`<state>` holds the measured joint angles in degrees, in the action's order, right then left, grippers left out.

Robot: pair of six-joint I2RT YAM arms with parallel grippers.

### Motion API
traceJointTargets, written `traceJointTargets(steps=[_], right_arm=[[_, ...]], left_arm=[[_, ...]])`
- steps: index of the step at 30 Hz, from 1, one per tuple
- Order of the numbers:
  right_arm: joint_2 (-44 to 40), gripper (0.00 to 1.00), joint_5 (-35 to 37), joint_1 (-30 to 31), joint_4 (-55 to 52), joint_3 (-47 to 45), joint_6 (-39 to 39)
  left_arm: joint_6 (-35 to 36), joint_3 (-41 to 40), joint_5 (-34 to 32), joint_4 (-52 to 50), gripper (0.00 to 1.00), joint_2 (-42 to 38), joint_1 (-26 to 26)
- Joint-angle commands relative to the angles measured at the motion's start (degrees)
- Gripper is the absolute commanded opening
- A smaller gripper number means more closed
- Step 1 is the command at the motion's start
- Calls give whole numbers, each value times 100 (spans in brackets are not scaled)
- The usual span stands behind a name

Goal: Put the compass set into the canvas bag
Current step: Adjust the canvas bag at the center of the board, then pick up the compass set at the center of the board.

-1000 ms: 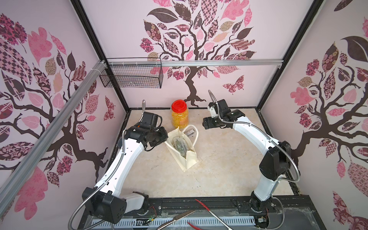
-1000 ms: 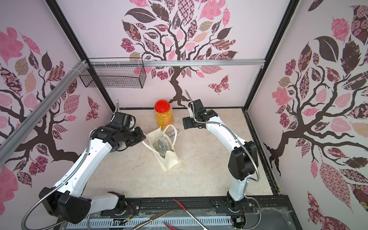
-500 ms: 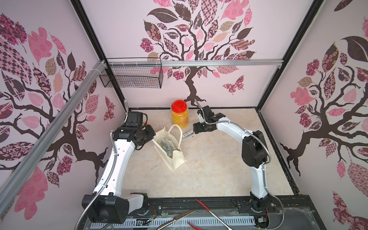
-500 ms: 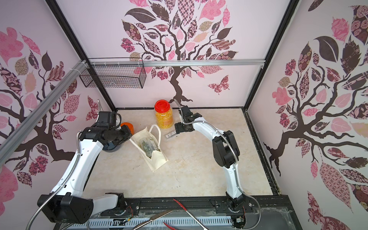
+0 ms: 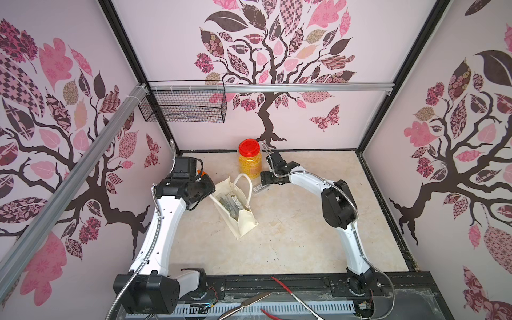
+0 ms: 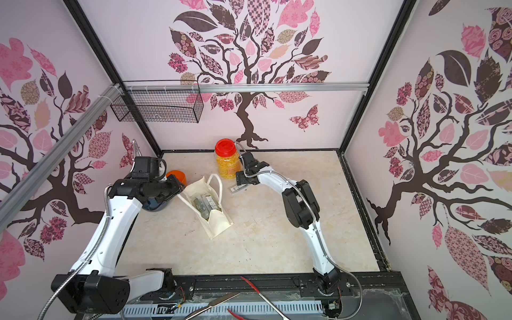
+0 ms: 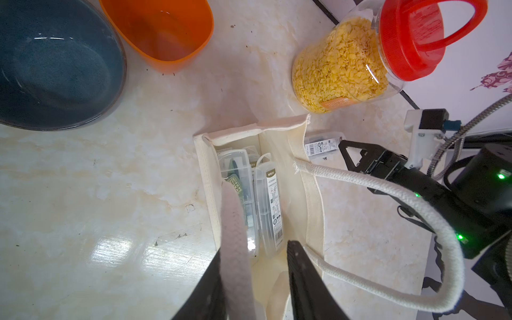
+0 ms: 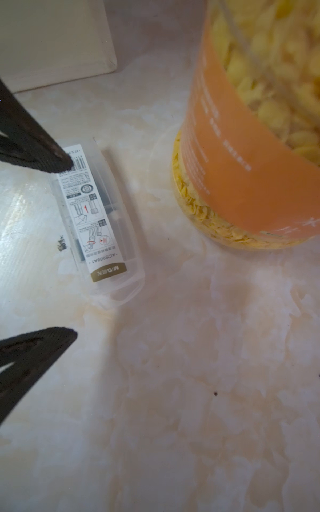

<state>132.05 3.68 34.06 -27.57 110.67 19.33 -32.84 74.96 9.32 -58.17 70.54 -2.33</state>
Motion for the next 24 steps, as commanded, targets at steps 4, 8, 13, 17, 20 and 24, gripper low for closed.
traceJointTargets(steps=[4, 8, 13, 17, 20, 24], right_arm=[[815, 87, 476, 52, -396, 984, 570], [1160, 87, 526, 100, -607, 1300, 499], [1351, 88, 504, 123, -1036, 1554, 504], [1464, 88, 470, 144, -1345, 1644, 442], [1445, 88, 423, 153, -1404, 1574, 404], [1256, 88, 431, 153, -1534, 1457, 239]], left_arm=[[162, -298, 96, 143, 39, -187, 20], [262, -366, 35, 120, 39, -181, 22], [320, -461, -35, 177, 40, -273, 15], [355, -454, -12, 212, 39, -286, 21], [377, -404, -49, 175, 39, -297, 20], [349, -442, -37, 208, 40, -341, 21]])
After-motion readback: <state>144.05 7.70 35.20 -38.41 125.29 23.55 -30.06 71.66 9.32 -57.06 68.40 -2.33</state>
